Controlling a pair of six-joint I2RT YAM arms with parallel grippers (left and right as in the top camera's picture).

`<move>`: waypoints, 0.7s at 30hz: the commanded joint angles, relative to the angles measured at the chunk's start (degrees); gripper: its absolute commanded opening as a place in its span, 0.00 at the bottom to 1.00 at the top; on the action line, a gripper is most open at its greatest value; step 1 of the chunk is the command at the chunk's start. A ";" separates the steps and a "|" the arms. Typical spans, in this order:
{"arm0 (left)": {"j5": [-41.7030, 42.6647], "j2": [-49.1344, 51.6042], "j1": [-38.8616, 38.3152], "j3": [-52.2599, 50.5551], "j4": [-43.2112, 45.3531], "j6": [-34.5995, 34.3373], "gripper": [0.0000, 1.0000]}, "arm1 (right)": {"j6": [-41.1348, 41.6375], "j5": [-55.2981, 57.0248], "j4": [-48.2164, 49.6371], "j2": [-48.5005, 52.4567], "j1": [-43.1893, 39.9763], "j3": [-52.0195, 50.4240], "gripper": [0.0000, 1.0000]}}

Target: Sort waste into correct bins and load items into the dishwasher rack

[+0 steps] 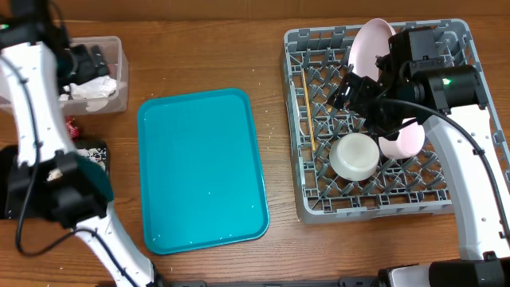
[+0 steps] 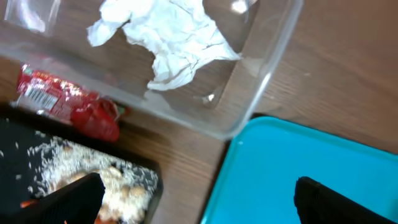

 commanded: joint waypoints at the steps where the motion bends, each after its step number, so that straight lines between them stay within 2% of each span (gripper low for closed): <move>1: 10.64 -4.90 3.08 1.70 -2.05 -1.49 1.00 | 0.07 -0.42 0.20 -0.48 0.17 1.03 1.00; 5: 15.02 -5.42 4.50 1.68 -6.80 -0.42 1.00 | 0.07 -0.42 0.20 -0.48 0.17 1.03 1.00; 11: 15.41 -4.79 2.97 0.94 -13.90 -0.20 1.00 | 0.07 -0.42 0.20 -0.48 0.17 1.03 1.00; 12: 15.39 -4.72 2.25 0.92 -15.10 0.81 0.97 | 0.07 -0.42 0.20 -0.48 0.17 1.03 1.00; 14: 14.99 -4.72 0.35 0.15 -15.37 3.06 0.84 | 0.07 -0.42 0.20 -0.48 0.17 1.03 1.00; 16: 13.31 -4.72 -1.79 -0.46 -15.34 3.04 0.81 | 0.07 -0.42 0.20 -0.48 0.17 1.03 1.00; 17: 12.52 -4.72 -2.80 -0.94 -15.34 3.04 0.83 | 0.07 -0.42 0.20 -0.48 0.17 1.03 1.00; 19: 9.86 -4.72 -5.14 -2.36 -15.34 3.02 0.98 | 0.07 -0.42 0.20 -0.48 0.17 1.03 1.00; 21: 7.48 -4.72 -6.99 -4.33 -15.17 2.99 1.00 | 0.07 -0.42 0.20 -0.48 0.17 1.03 1.00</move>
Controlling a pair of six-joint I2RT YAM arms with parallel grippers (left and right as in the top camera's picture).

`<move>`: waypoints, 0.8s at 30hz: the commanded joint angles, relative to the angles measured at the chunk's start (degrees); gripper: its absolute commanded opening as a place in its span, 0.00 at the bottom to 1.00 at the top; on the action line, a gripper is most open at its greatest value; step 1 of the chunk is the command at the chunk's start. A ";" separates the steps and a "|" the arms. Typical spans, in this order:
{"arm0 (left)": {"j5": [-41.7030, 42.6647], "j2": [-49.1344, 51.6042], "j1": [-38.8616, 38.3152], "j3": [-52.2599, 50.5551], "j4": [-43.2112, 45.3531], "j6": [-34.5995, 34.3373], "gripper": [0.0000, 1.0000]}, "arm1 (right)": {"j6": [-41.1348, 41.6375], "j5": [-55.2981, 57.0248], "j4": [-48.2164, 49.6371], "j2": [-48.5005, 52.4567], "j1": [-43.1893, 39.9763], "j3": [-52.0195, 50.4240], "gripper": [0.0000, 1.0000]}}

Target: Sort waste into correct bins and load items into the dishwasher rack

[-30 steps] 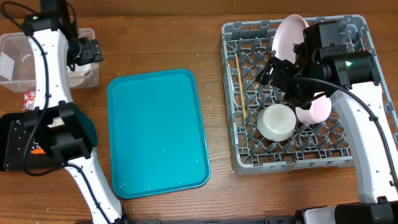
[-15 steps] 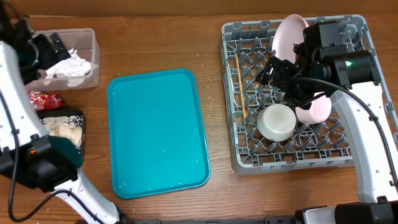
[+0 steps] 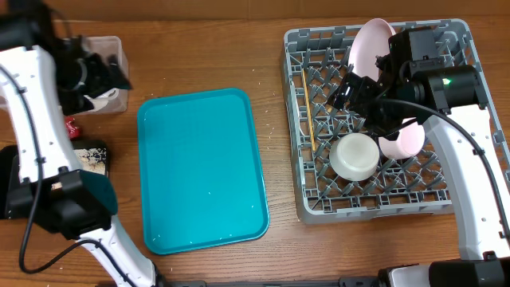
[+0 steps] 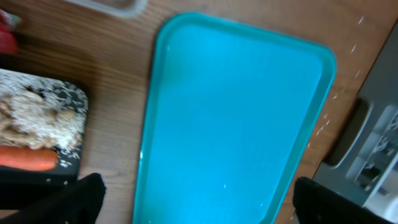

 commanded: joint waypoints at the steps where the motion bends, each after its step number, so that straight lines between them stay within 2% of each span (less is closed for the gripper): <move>1: -4.11 0.35 -3.02 -3.48 -0.09 1.03 1.00 | 0.04 -0.42 0.20 -0.48 0.17 1.03 1.00; 15: -4.04 0.35 -5.97 -17.75 0.31 0.57 1.00 | 0.04 -0.42 0.20 -0.48 0.17 1.03 1.00; 24: -4.07 0.17 -5.90 -19.58 0.28 -0.07 1.00 | 0.04 -0.42 0.20 -0.48 0.17 1.03 1.00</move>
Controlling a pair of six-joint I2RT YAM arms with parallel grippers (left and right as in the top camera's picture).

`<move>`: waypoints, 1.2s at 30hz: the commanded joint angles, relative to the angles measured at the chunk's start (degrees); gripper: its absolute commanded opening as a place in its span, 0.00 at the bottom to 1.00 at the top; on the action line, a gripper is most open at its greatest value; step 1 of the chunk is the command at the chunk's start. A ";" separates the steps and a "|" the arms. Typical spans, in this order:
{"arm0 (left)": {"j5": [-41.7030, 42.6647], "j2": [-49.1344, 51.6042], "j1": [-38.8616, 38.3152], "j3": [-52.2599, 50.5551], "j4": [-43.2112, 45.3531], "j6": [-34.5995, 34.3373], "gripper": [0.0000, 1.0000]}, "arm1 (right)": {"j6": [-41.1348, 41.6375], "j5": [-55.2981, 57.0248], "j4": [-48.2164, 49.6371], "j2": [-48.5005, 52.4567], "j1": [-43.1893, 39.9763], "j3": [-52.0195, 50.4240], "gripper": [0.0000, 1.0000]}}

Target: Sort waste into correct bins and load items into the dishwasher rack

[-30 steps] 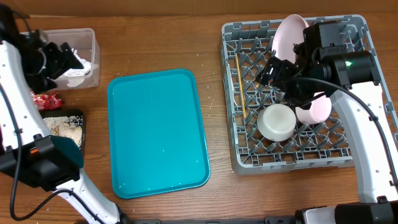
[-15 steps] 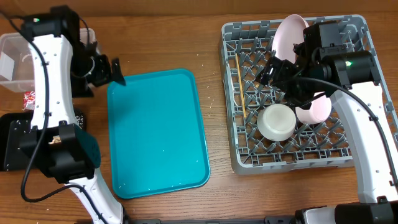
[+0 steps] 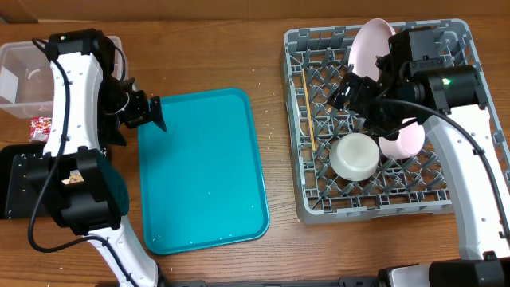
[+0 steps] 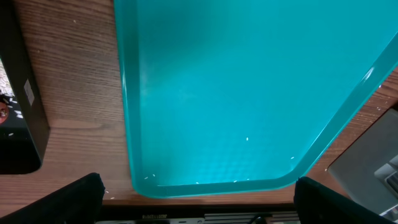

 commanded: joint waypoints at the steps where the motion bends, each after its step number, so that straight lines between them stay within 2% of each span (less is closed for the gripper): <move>1: -0.59 0.13 -0.02 -0.24 -0.11 -0.44 1.00 | 0.02 -0.42 0.15 -0.48 0.17 1.03 1.00; 9: -0.59 -1.68 0.42 -0.24 -0.59 -0.72 1.00 | 0.02 -0.42 0.15 -0.48 0.17 1.03 1.00; 16: -0.09 -8.85 -0.87 -0.66 -0.59 -2.97 1.00 | 0.02 -0.44 0.15 -0.48 0.17 1.03 1.00; 20: -0.31 -12.94 -3.54 -0.90 -0.59 -3.26 1.00 | 0.02 -0.42 0.15 -0.48 0.17 1.03 1.00; 24: -0.04 -12.94 -7.63 -1.16 -0.28 -4.46 1.00 | 0.02 -0.42 0.15 -0.48 0.17 1.03 1.00; 28: -0.04 -12.70 -13.49 -5.42 4.33 -8.15 1.00 | 0.02 -0.42 0.15 -0.48 0.17 1.03 1.00; 29: -0.09 -12.70 -15.06 -6.91 6.05 -8.24 0.98 | 0.02 -0.42 0.15 -0.48 0.17 1.03 1.00; 31: -0.09 -12.68 -17.92 -9.60 9.68 -9.09 0.81 | 0.02 -0.42 0.15 -0.48 0.17 1.03 1.00; 32: -0.09 -12.68 -19.30 -10.97 11.65 -10.08 0.69 | 0.02 -0.42 0.15 -0.48 0.17 1.03 1.00; 34: -0.09 -12.68 -21.22 -13.03 14.67 -12.61 0.51 | 0.02 -0.42 0.15 -0.48 0.17 1.03 1.00; 36: -0.09 -12.63 -22.64 -15.02 17.53 -15.04 0.47 | 0.02 -0.42 0.15 -0.48 0.17 1.03 1.00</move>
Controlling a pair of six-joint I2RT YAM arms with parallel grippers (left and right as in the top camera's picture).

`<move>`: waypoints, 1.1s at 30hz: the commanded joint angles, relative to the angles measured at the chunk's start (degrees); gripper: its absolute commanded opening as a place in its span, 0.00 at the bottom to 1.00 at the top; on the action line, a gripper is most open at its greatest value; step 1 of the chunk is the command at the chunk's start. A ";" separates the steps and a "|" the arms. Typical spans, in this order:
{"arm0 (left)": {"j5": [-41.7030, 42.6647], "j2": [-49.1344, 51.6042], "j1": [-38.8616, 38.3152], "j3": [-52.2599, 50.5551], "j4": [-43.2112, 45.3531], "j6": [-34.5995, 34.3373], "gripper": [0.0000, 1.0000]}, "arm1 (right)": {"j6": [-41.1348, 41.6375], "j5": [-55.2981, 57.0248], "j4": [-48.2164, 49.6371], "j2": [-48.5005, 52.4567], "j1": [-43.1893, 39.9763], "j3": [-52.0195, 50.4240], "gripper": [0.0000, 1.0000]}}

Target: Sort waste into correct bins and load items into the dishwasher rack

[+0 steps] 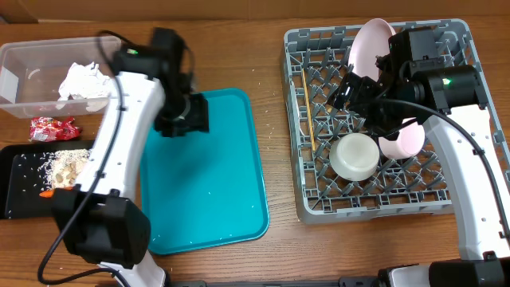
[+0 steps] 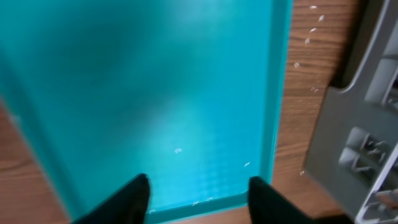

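Note:
My left gripper [image 1: 182, 115] hangs open and empty over the far part of the bare teal tray [image 1: 207, 191]. The left wrist view shows its dark fingertips [image 2: 137, 194] spread over the tray [image 2: 155, 93], near the tray's edge. A clear bin [image 1: 32, 56] at the far left holds crumpled white paper [image 1: 84, 80]. A red wrapper [image 1: 49, 127] lies on the table beside it. My right gripper [image 1: 355, 89] is over the grey dishwasher rack [image 1: 319, 209], by a pink plate [image 1: 368, 44]; its jaws are not readable.
A black food tray [image 1: 16, 191] with rice and a carrot piece sits at the left edge. The rack also carries a white cup [image 1: 355, 155], a pink bowl [image 1: 405, 139] and a thin yellow stick [image 1: 306, 104]. The rack's corner [image 2: 367, 124] lies right of the tray.
My left gripper has gone from the tray's left edge to over its far part, nearer the rack, with its fingers closer together but still open. The right arm has not moved.
My left gripper was open over the clear bin with the white paper, then at the bin's right side, then at the teal tray's left edge, and now over the tray itself. It held nothing throughout. The right arm stayed over the rack.

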 commanded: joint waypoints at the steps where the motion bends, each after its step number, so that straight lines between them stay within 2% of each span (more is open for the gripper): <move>1: -0.15 0.52 -1.86 -3.28 3.10 -5.75 0.44 | 0.04 -0.39 0.17 -0.48 0.17 1.03 1.00; 3: -0.17 0.68 -2.89 -5.75 6.16 -8.28 0.30 | 0.04 -0.39 0.17 -0.48 0.17 1.03 1.00; 5: -0.13 0.96 -3.85 -8.66 9.57 -10.91 0.09 | 0.04 -0.39 0.17 -0.48 0.17 1.03 1.00; 6: -0.11 1.20 -4.37 -10.14 11.28 -12.44 0.04 | 0.04 -0.39 0.17 -0.48 0.17 1.03 1.00; 12: 3.65 4.22 -8.00 -14.73 20.70 -15.13 0.04 | 0.04 -0.39 0.17 -0.48 0.17 1.03 1.00; 20: 3.06 11.41 -12.48 -14.78 31.10 -21.55 0.04 | 0.04 -0.39 0.17 -0.48 0.17 1.03 1.00; 23: 1.14 13.46 -12.00 -14.78 33.00 -24.74 0.04 | 0.04 -0.39 0.17 -0.48 0.17 1.03 1.00; 33: 0.72 14.34 -6.95 -14.75 37.11 -24.65 0.04 | 0.04 -0.39 0.17 -0.48 0.17 1.03 1.00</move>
